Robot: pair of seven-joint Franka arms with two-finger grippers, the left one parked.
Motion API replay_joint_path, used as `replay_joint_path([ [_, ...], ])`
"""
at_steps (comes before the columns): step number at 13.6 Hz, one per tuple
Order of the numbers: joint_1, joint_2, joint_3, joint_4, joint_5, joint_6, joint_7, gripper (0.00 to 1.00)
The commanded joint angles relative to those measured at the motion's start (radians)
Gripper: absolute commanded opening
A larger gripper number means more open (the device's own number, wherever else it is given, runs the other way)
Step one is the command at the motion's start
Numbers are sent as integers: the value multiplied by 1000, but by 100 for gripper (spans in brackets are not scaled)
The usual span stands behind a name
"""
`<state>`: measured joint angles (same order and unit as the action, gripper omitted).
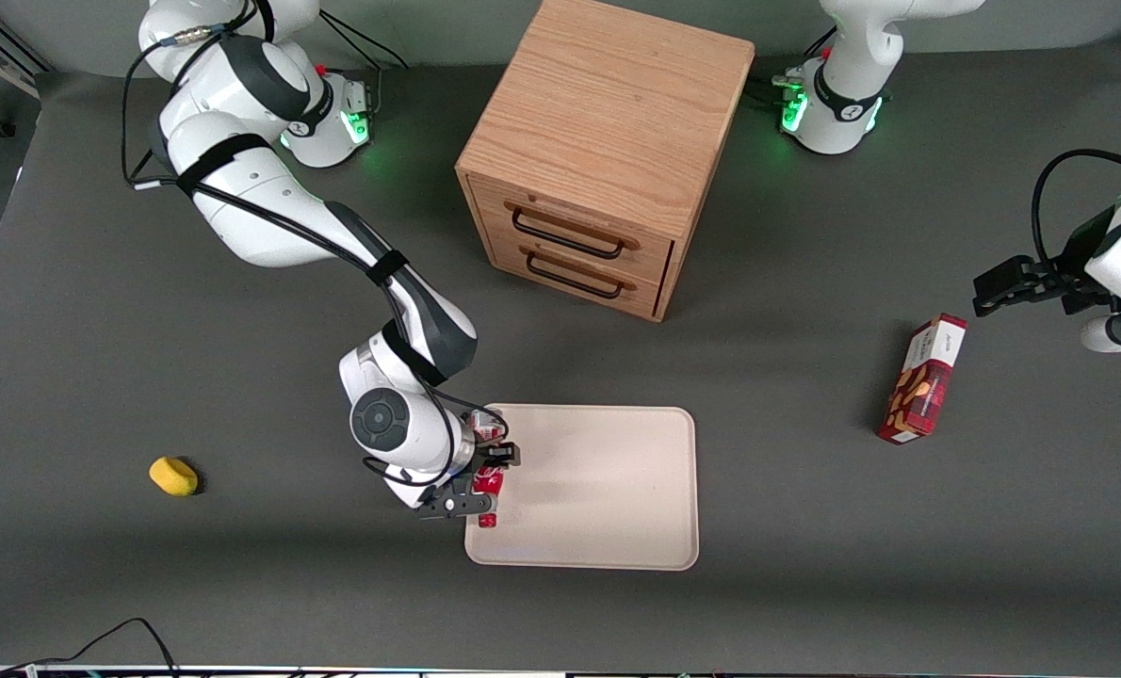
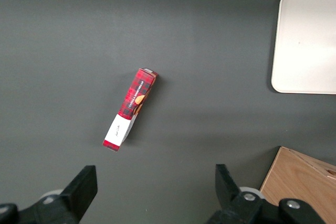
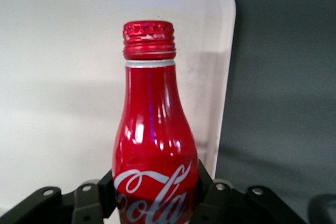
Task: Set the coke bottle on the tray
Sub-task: 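Lower the bottle onto the tray's edge area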
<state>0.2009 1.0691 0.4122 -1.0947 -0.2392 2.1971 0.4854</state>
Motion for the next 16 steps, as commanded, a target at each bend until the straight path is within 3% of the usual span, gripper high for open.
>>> replay_joint_path([
  [1,18,37,-4,48,-20,15,-1,0],
  [8,22,51,-4,48,-20,43,28,0],
  [9,22,51,-4,47,-20,43,28,7],
  [10,23,51,-4,47,-20,43,25,99],
  [16,23,49,-12,45,-22,43,25,100],
])
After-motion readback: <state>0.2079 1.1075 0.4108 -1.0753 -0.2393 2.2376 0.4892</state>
